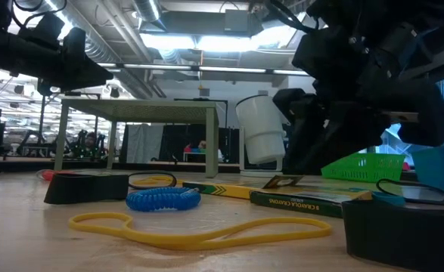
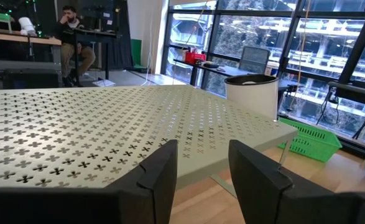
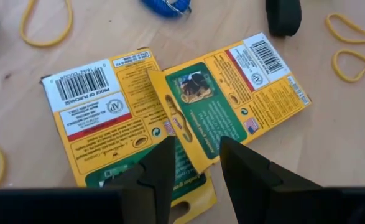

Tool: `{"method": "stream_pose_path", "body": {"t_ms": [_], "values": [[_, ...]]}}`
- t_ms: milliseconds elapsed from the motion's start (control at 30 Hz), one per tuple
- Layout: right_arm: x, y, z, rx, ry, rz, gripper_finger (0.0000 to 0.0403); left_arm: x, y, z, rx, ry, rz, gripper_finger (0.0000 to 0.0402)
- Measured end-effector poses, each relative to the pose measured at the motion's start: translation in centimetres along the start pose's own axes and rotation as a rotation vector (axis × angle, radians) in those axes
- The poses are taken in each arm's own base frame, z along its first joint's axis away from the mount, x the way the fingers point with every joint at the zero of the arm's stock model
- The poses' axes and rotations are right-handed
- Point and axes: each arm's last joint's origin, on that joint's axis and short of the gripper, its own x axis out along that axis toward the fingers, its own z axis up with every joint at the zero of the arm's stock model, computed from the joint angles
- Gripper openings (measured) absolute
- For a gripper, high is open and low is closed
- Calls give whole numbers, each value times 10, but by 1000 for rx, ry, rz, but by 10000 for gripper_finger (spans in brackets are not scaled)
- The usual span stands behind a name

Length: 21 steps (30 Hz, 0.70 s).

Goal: Pick & Place Office Desk Supplies
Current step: Put the yellow crayon box into the blue bin

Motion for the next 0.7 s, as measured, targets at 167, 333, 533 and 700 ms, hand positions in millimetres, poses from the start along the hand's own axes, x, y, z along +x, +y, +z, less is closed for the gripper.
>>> {"method": "stream_pose_path", "body": {"t_ms": [167,333,533,700], "values": [[0,1,0,35,-7,33,127,0,0,0,0,0,0,139],[4,2,-2,37,3,35,127,0,0,0,0,0,0,139],[20,3,-5,1,-11,9,127,0,0,0,2,1,0,139],[22,1,-6,-17,-6,-31,120,0,0,0,0,0,0,139]]}}
